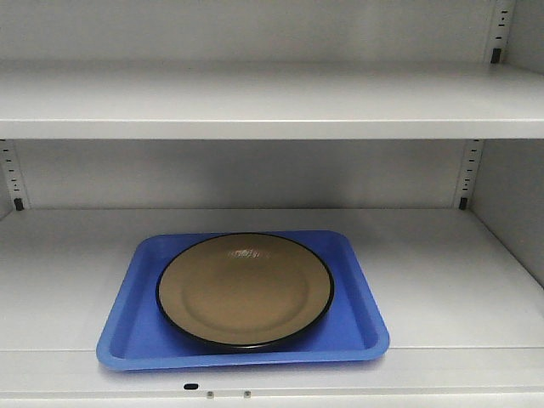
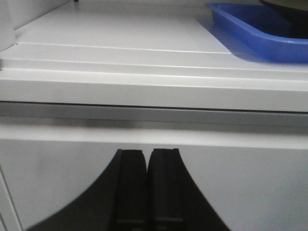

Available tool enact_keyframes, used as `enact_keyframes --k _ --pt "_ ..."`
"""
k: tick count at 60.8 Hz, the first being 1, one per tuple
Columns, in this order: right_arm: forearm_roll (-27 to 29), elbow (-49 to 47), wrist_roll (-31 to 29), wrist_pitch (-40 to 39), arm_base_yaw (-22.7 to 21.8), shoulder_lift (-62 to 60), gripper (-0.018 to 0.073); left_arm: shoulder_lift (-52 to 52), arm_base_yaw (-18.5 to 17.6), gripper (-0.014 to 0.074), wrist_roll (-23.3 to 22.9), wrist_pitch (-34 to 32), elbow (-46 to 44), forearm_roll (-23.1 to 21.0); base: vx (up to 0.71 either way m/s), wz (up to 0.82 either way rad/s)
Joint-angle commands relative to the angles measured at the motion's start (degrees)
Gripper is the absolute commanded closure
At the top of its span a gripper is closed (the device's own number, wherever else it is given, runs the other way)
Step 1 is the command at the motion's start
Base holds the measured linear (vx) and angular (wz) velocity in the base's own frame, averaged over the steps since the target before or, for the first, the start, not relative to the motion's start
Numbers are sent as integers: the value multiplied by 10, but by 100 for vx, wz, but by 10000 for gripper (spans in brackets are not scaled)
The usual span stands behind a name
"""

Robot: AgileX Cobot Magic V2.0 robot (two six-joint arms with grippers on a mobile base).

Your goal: Place disk in tray to left cabinet

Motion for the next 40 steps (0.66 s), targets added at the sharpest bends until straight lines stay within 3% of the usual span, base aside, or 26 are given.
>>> enact_keyframes --k 1,40 --pt "0 12 -3 -47 -3 -7 565 -3 -3 603 -1 -50 8 -2 0 0" --pt "0 12 -3 -47 -3 -7 565 -3 -3 603 -1 -50 8 -2 0 0"
